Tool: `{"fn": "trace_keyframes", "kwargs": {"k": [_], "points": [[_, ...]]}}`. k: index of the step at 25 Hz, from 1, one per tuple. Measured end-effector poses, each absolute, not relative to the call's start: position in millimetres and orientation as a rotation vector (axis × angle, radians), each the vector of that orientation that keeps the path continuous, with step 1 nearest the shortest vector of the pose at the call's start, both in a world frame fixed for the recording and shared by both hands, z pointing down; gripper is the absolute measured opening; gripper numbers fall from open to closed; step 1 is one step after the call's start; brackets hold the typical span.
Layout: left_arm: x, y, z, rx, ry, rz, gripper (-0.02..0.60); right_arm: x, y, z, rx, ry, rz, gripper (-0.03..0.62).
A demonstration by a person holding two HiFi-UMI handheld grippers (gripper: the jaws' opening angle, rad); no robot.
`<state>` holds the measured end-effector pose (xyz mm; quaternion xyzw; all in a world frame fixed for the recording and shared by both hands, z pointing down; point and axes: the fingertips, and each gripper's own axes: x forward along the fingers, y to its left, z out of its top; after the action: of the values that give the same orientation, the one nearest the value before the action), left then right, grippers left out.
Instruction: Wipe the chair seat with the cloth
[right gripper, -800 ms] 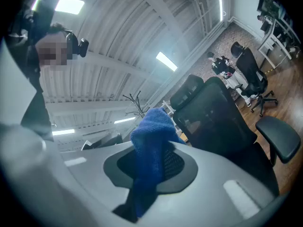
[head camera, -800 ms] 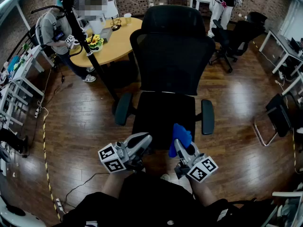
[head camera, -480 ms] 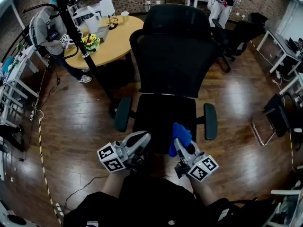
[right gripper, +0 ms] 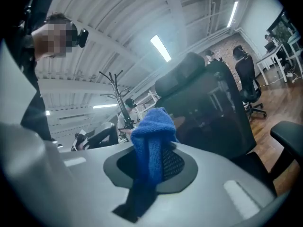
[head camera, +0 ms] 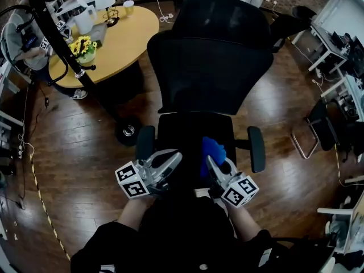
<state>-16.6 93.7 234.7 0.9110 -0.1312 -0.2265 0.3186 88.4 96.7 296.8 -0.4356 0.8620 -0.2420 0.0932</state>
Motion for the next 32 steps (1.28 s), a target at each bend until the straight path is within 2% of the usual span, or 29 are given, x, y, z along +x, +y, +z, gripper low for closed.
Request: {"fn": "trace_keyframes", "kwargs": {"k": [7,15,21,28,32], "points": [[-16.0,50.0,275.9,2.311,-0.441,-0.568,-0.002,75.9,19.8,387.9,-1.318,2.653,-0.91,0.061],[-39.7,-21.3,376.9,2.088,-0.71,-0.56,-0.002,-0.8,-144.8,580.0,-1.227,2.937,-1.119,0.061],[-54.7,-18.6,406.1,2.019,-0.757,-0.581,-0.002,-58.2,-213.2,668.8,-1.348,3.096,-1.086,0.061],[-60.2,-15.2,408.9,2.024,-0.746,-0.555,-0.002,-70.1,-216.3,690.7,-1.409,3.165,-0.997,0.061],[-60.0,-15.9,407.5,2.016,-0.744,-0.544,-0.002,-29.4,-218.9,701.7,-1.544,3.123,-1.065,0.061]]}}
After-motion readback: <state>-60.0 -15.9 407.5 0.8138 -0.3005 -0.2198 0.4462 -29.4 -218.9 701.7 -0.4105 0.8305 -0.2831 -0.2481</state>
